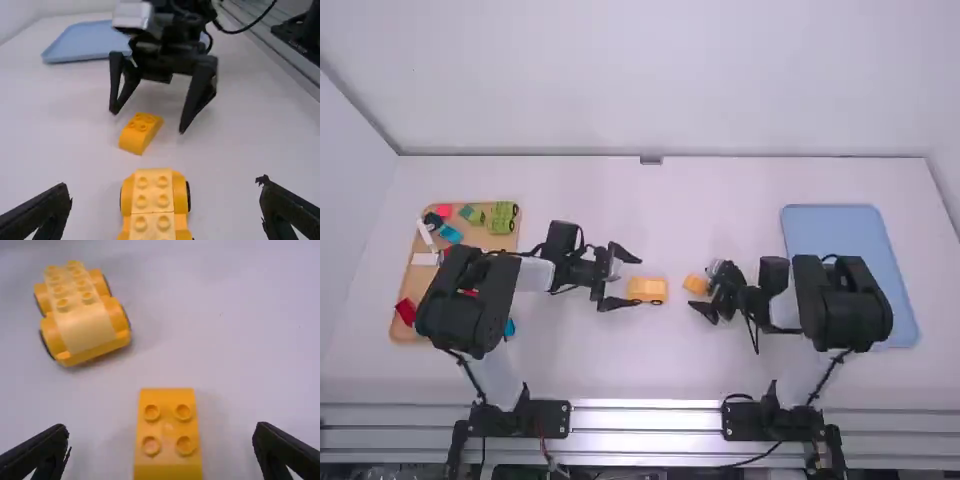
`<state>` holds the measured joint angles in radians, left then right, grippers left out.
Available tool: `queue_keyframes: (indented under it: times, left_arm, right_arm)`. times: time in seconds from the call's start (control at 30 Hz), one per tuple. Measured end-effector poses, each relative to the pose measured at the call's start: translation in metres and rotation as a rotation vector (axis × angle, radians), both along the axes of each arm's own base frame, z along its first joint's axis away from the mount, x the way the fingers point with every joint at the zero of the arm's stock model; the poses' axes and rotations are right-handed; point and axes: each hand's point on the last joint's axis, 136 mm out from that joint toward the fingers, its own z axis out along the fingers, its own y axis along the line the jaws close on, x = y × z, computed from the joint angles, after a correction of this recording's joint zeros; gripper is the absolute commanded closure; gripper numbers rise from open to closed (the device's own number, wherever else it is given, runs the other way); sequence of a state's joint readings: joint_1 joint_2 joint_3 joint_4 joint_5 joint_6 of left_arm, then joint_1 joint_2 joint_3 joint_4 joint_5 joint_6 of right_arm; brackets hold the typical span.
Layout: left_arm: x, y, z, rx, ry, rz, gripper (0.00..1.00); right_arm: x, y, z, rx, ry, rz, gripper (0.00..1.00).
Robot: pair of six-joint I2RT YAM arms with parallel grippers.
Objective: Assemble lego blocks to make yellow taxi
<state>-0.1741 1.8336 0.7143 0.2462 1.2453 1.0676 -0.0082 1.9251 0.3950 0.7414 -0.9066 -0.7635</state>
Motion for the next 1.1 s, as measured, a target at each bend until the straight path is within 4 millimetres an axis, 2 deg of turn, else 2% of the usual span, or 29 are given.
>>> queue_keyframes:
  times: [0.03, 0.1, 0.13, 0.2, 0.23, 0.3, 0.33, 0.4, 0.6, 0.77, 0.83, 0.97, 1.1]
  left_arm:
    - [0.000, 0.000, 0.000, -0.001, -0.001, -0.001, 0.01]
    - [-0.001, 0.000, 0.001, -0.007, -0.005, -0.006, 0.01]
    - [-0.001, 0.000, 0.002, -0.009, -0.005, -0.008, 0.01]
    - [-0.001, 0.000, 0.002, -0.010, -0.005, -0.008, 0.01]
    - [-0.001, -0.001, 0.002, -0.009, -0.003, -0.008, 0.01]
    - [-0.002, -0.001, 0.001, -0.006, 0.001, -0.009, 0.01]
    - [-0.002, -0.001, 0.000, -0.003, 0.003, -0.008, 0.01]
    - [-0.002, -0.001, -0.006, 0.027, 0.017, 0.004, 0.01]
    - [-0.003, -0.008, -0.027, 0.110, 0.018, 0.014, 0.01]
    - [0.003, -0.011, -0.047, 0.139, -0.003, 0.021, 0.01]
    - [0.008, -0.012, -0.052, 0.140, -0.009, 0.038, 0.01]
    - [0.015, -0.012, -0.061, 0.146, 0.014, 0.069, 0.01]
    - [0.015, -0.013, -0.069, 0.155, 0.028, 0.077, 0.01]
  right_arm:
    - [0.001, -0.001, -0.001, 0.000, 0.002, 0.003, 0.16]
    - [0.002, -0.003, -0.006, -0.005, 0.008, 0.020, 0.28]
    - [0.002, -0.003, -0.008, -0.005, 0.008, 0.031, 0.38]
    - [0.002, -0.002, -0.009, -0.003, 0.003, 0.044, 0.41]
    - [0.003, 0.000, -0.009, -0.004, -0.011, 0.059, 0.49]
    - [0.004, 0.001, -0.007, 0.000, -0.030, 0.072, 0.60]
    - [0.004, 0.002, -0.006, 0.002, -0.035, 0.076, 0.61]
    - [0.004, 0.002, -0.006, 0.002, -0.043, 0.083, 0.71]
    - [0.003, 0.008, 0.005, 0.066, -0.036, 0.109, 0.77]
    - [0.007, 0.015, 0.034, 0.121, -0.087, 0.141, 0.79]
    - [0.007, 0.025, 0.051, 0.127, -0.135, 0.176, 0.79]
    - [-0.004, 0.045, 0.067, 0.115, -0.141, 0.235, 0.80]
    - [-0.010, 0.064, 0.064, 0.066, -0.099, 0.274, 0.82]
